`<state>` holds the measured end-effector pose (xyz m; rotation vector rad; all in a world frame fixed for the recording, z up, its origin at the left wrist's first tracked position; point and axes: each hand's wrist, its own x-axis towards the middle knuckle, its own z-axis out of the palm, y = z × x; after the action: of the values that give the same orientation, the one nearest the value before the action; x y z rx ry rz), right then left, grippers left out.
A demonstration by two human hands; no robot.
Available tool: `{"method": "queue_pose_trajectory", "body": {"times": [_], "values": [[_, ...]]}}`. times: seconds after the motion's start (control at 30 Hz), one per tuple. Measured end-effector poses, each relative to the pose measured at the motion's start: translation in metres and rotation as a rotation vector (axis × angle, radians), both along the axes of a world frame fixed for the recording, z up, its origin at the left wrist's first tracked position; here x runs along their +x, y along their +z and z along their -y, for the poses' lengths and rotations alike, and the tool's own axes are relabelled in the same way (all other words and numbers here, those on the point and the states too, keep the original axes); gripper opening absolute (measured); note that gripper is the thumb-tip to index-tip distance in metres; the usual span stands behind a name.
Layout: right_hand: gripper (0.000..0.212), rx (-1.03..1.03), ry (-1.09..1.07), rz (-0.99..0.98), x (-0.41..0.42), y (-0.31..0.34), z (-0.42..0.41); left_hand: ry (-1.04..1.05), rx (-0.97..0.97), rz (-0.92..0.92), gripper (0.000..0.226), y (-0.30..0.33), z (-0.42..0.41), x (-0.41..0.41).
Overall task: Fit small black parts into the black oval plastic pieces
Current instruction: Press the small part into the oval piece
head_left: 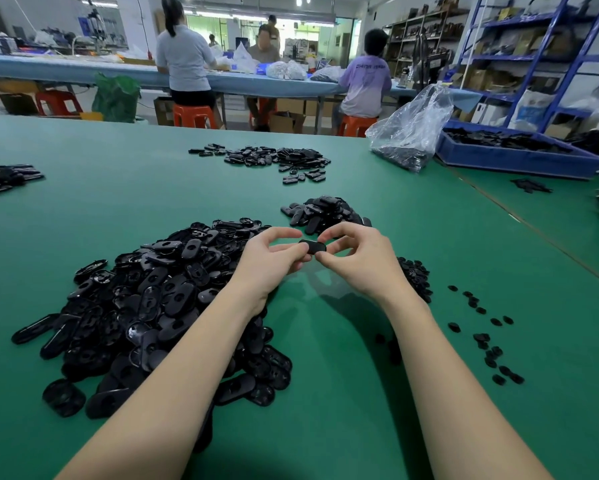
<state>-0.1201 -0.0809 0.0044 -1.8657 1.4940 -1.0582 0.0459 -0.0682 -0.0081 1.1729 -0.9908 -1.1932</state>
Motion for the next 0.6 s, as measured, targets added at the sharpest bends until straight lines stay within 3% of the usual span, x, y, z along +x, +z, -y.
{"method": "queue_pose_trajectory", "body": {"times": [0.17,0.6], "values": [[0.012,-0.014,-0.233,-0.194,-0.005,0.000,0.004,0.078,0.025,0.025,0.013,0.000,0.006,0.002],[0.016,0.055,-0.350,-0.471,0.006,0.006,0.065,-0.014,0.030,0.041,0.011,0.021,-0.001,0.007]]}}
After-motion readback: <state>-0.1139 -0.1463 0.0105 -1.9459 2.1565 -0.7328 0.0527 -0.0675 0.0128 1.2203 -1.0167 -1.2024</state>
